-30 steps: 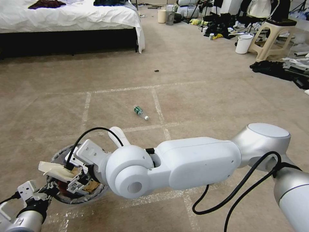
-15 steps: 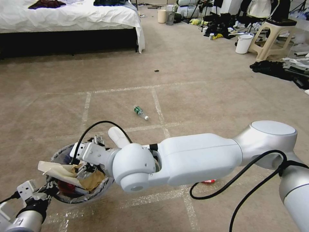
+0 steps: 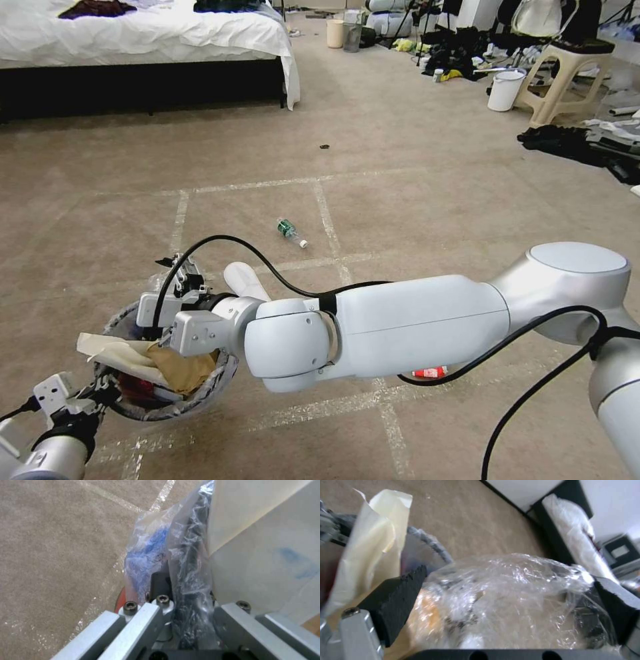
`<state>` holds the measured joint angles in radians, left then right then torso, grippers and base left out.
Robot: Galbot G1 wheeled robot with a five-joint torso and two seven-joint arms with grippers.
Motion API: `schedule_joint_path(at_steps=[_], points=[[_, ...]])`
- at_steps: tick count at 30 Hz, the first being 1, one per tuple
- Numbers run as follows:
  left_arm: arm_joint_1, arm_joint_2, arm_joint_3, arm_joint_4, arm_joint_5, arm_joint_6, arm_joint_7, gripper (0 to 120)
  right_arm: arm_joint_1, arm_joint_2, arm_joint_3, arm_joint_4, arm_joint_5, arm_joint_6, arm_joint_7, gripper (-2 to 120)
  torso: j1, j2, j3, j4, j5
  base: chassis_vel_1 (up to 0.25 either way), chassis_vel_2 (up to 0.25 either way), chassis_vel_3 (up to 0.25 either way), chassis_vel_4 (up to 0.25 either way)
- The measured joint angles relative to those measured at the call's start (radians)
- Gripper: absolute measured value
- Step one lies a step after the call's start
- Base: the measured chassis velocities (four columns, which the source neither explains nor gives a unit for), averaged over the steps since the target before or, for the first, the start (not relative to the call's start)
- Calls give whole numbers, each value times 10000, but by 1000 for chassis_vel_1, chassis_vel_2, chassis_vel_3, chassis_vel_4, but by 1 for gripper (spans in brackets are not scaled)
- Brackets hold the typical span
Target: Pick up the trash bin and place the garbage on the floor into it.
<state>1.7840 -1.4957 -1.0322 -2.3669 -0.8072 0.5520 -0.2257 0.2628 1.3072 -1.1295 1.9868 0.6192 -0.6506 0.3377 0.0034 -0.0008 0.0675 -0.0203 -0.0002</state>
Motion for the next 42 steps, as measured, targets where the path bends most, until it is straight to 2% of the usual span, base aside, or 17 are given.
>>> schedule_joint_path(at_steps=[7, 11, 17, 18, 19, 20, 22, 24, 26, 27, 28, 32, 33, 34, 37, 39, 42], points=[[-11, 7, -59, 0, -39, -18, 3, 1, 222, -68, -157, -149, -1202, 436, -637, 100, 0, 0, 0, 0, 0, 0, 0, 0, 0], [-53, -11, -42, 14, -40, -23, 5, 1, 257, -126, -176, -506, -2519, 1199, -1173, 100, 0, 0, 1, -1, 0, 0, 0, 0, 0], [-55, -17, -54, 41, -38, -29, 14, 1, 285, -133, -149, -854, -3645, 1595, -1349, 100, 0, 0, 0, 0, -1, 0, 0, 0, 0], [-53, -15, -65, 46, -38, -33, 16, 1, 285, -126, -80, -1076, -4456, 2035, -1584, 100, 1, 0, 1, 0, 0, 0, 0, 0, 0], [-53, -15, -65, 46, -38, -33, 16, 1, 285, -126, -80, -1076, -4456, 2035, -1584, 100, 1, 0, 1, 0, 0, 0, 0, 0, 0], [-53, -16, -70, 46, -38, -37, 18, 1, 274, -134, -7, -1223, -5015, 2460, -1901, 100, 0, 0, 0, 0, 0, 0, 0, 0, 0], [-52, -17, -71, 52, -38, -42, 21, 1, 272, -162, 6, -1229, -5004, 2580, -2108, 100, 0, 0, 0, 0, 0, 0, 0, 0, 0], [-50, -16, -72, 61, -38, -47, 21, 1, 277, -190, -26, -1141, -4452, 2479, -2085, 100, 0, 0, 1, -1, 0, 0, 0, 0, 0], [-53, -12, -69, 71, -35, -53, 24, 1, 324, -196, -228, -429, -1263, 1384, -1208, 100, 0, 0, 1, -1, 0, 0, 0, 0, 0], [-53, -12, -69, 71, -35, -53, 24, 1, 324, -196, -228, -429, -1263, 1384, -1208, 100, 0, 0, 1, -1, 0, 0, 0, 0, 0], [-62, -9, -60, 75, -32, -53, 24, 1, 324, -163, -230, -139, -375, 736, -870, 100, 0, 0, 0, 0, 0, 0, 0, 0, 0], [-74, 3, -47, 86, -24, -54, 24, 1, 329, -205, -198, 241, 608, 487, -960, 100, 0, 0, 0, 0, -1, 0, 0, 0, 0], [-75, 11, -46, 89, -23, -54, 24, 1, 327, -177, -125, 564, 1530, -91, -512, 100, 0, 0, 0, 0, 0, 0, 0, 0, 0], [-74, 16, -43, 94, -17, -55, 25, 1, 314, -167, -101, 645, 1806, -403, -246, 100, 0, 0, -1, -1, 0, 0, 0, 0, 0], [-72, 15, -32, 96, -13, -55, 24, 1, 324, -170, -112, 637, 1676, -366, -288, 100, 0, 0, 0, 0, 0, 0, 0, 0, 0], [-52, 8, -28, 91, -5, -55, 25, 1, 334, -188, -131, 742, 2262, -651, -71, 100, 1, 0, 0, 0, -1, 0, 0, 0, 0], [-2, 8, -37, 81, -4, -60, 32, 1, 274, -241, -208, 788, 2341, -769, 18, 100, 0, 0, 0, 0, -1, 0, 0, 0, 0]])
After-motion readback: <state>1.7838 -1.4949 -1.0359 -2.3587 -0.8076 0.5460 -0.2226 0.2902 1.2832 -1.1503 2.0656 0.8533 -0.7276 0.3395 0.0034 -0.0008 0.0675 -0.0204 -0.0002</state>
